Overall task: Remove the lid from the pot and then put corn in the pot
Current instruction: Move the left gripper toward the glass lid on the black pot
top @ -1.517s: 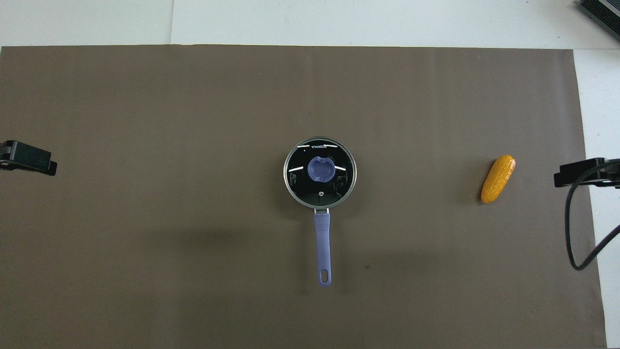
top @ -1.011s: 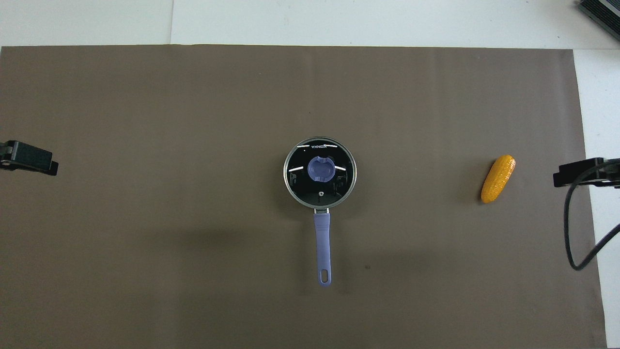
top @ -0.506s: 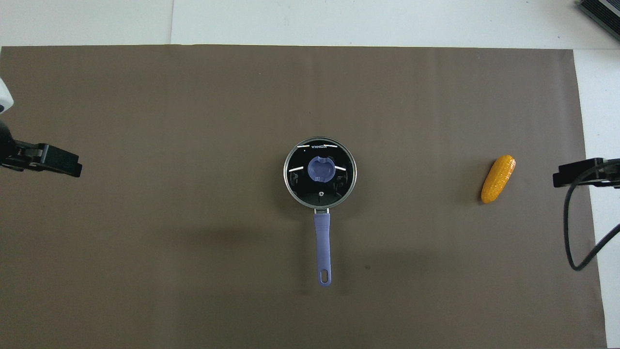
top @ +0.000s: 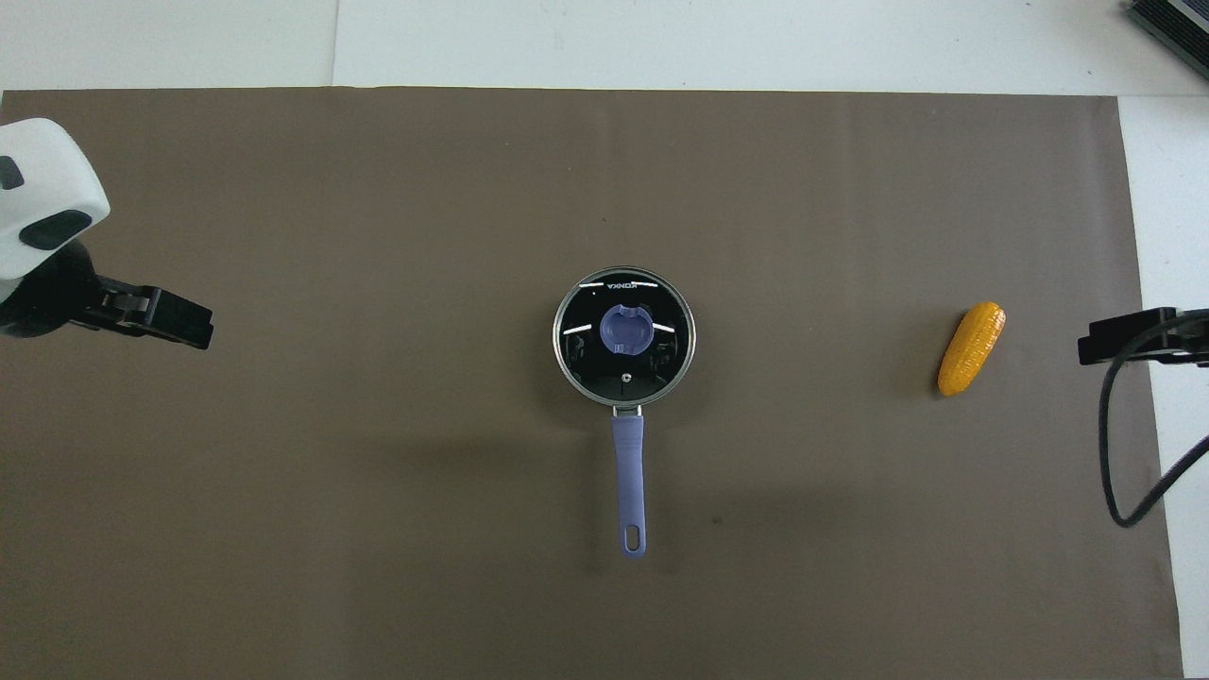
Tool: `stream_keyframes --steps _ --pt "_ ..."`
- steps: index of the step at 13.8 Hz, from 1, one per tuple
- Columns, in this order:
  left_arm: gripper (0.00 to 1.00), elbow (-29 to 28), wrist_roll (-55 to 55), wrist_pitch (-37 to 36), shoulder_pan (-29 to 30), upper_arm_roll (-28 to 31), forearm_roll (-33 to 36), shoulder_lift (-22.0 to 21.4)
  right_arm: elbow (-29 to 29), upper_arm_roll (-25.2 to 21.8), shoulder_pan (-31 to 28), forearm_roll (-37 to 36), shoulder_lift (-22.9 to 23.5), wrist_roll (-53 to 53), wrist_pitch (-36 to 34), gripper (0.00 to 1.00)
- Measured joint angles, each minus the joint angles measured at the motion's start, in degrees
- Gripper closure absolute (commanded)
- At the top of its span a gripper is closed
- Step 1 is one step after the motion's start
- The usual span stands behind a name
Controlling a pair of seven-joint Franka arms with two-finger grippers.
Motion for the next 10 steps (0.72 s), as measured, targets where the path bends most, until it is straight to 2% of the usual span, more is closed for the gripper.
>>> stream_keyframes --steps 10 --pt "0.00 -0.8 -14.4 5.2 -10.2 -0.2 0.0 3.4 0.0 0.0 0.0 0.0 0.0 0.0 0.0 0.00"
